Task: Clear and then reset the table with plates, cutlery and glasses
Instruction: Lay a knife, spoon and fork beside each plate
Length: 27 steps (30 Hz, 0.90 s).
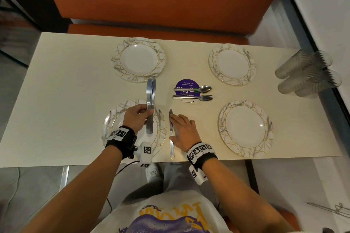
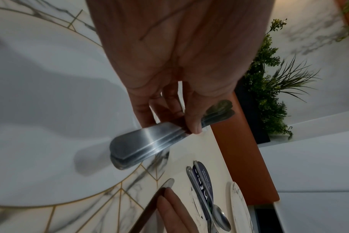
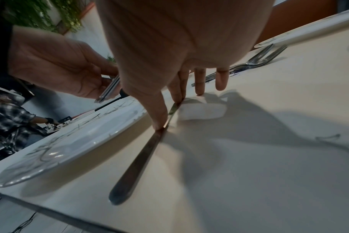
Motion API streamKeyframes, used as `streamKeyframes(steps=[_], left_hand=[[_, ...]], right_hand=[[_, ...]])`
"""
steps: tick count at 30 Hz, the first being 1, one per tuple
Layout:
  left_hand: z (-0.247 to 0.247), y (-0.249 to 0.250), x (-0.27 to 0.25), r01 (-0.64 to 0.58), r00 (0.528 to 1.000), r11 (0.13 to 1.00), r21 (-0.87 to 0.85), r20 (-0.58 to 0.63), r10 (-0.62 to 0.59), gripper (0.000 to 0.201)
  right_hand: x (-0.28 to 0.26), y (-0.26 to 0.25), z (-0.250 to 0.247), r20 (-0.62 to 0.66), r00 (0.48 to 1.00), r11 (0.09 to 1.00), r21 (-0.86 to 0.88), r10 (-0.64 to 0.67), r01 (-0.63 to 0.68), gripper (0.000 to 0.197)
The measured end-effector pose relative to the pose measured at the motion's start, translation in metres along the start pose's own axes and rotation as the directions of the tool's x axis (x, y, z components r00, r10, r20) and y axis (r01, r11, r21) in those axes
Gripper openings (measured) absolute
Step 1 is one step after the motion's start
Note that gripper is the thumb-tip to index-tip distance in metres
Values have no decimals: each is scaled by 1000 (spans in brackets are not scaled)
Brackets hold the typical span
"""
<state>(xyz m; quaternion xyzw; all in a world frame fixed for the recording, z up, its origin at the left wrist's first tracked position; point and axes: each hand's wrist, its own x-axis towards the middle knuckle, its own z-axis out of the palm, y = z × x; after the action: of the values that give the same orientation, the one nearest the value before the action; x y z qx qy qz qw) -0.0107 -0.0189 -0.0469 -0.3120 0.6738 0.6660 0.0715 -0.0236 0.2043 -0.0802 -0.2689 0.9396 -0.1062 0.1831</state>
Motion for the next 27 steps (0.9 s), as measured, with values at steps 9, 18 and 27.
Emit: streamKeyframes(steps=[9,18,27], left_hand=[[7,7,2,3,1000,1000,27,-11,-3,10],[42,15,-8,-8,997,998,58,82,3,11],[106,43,-23,-28,975,999,30,222,21,9]], right_hand=[[1,6,-12,-133,991,981,193,21,5,61],[26,-8,-63,-112,928,606,784,356,-138,30],[16,35,-89,-239,883,650,754,404,-94,12]])
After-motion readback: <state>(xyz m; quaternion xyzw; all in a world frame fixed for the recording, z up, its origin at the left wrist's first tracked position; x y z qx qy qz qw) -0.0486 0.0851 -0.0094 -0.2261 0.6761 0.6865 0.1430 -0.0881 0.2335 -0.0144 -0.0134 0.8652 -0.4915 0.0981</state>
